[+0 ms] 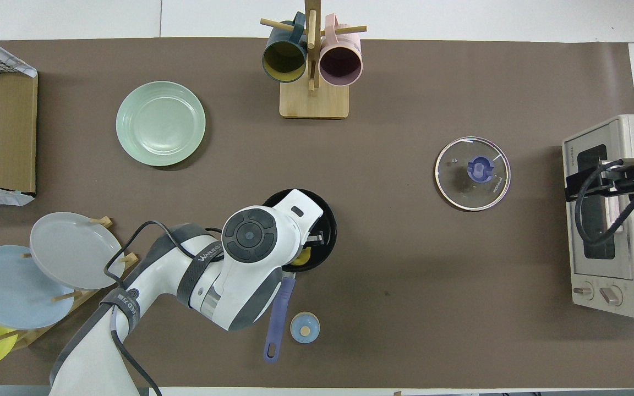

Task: Transfer potato from pot to plate
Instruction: 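Lift the potato with the left gripper and carry it to the green plate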

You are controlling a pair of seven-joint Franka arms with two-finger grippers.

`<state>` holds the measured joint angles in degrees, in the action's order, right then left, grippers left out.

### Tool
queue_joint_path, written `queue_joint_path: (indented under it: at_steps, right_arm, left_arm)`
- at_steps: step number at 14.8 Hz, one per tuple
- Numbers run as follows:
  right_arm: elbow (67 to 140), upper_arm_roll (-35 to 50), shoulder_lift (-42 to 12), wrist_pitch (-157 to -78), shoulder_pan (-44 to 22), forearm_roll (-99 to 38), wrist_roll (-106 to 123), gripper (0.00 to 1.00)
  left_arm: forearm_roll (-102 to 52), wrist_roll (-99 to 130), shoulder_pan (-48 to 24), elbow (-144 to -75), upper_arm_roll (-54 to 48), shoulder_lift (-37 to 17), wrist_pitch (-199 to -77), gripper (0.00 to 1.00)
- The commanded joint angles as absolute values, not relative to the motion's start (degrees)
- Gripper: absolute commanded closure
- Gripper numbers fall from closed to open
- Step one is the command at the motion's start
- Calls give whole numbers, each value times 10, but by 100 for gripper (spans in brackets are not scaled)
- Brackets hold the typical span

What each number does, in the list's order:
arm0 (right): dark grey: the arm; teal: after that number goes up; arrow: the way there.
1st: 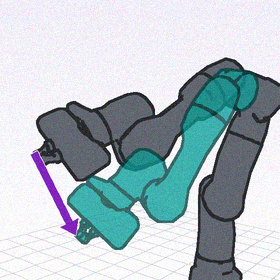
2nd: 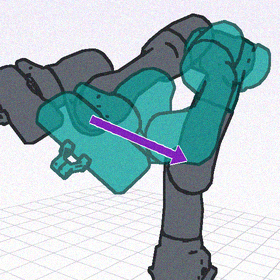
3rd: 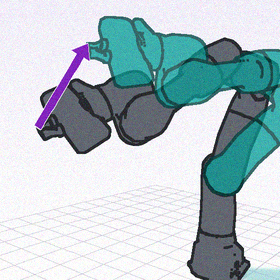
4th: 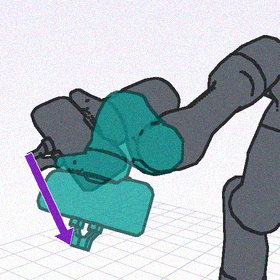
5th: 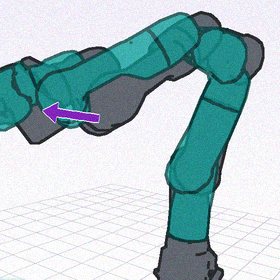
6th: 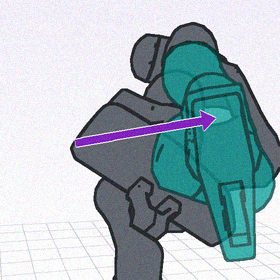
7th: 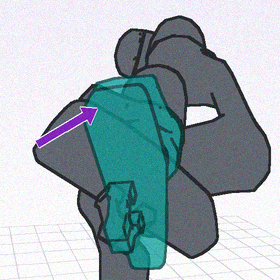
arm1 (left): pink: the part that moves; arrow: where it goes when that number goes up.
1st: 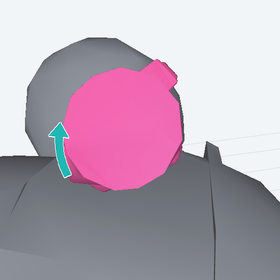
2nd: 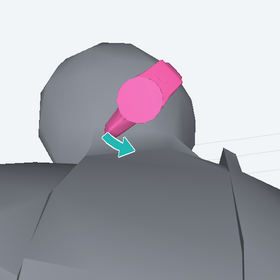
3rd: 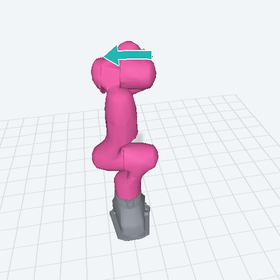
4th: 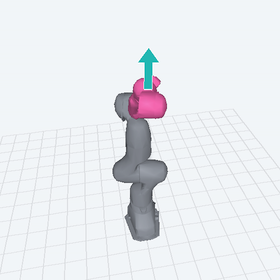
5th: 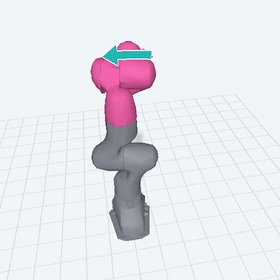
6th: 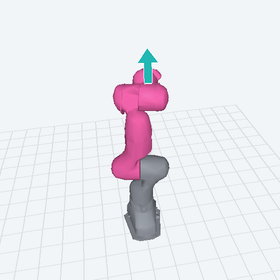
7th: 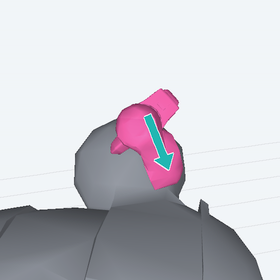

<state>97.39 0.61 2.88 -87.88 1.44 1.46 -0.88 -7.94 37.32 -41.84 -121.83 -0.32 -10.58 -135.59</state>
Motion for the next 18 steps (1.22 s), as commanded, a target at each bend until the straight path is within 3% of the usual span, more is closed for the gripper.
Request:
queue_joint_path:
  at_steps: [1, 10, 13, 16, 18]
  right_arm:
    - [978, 12, 36, -883, 22, 9, -13, 0]
    - [978, 12, 36, -883, 22, 9, -13, 0]
    - [978, 12, 36, -883, 22, 9, -13, 0]
    - [978, 12, 36, -883, 22, 9, -13, 0]
    - [978, 12, 36, -883, 22, 9, -13, 0]
  left_arm:
    - [-91, 371, -402, -1210, -4, -94, -1328, 100]
    - [-101, 363, -333, -1083, -1, -65, -1147, 100]
    - [-102, 329, -275, -1014, -2, -76, -1088, 100]
    - [-107, 267, -204, -919, -1, -119, -1029, 100]
    - [-103, 221, -164, -898, -1, -133, -1020, 100]
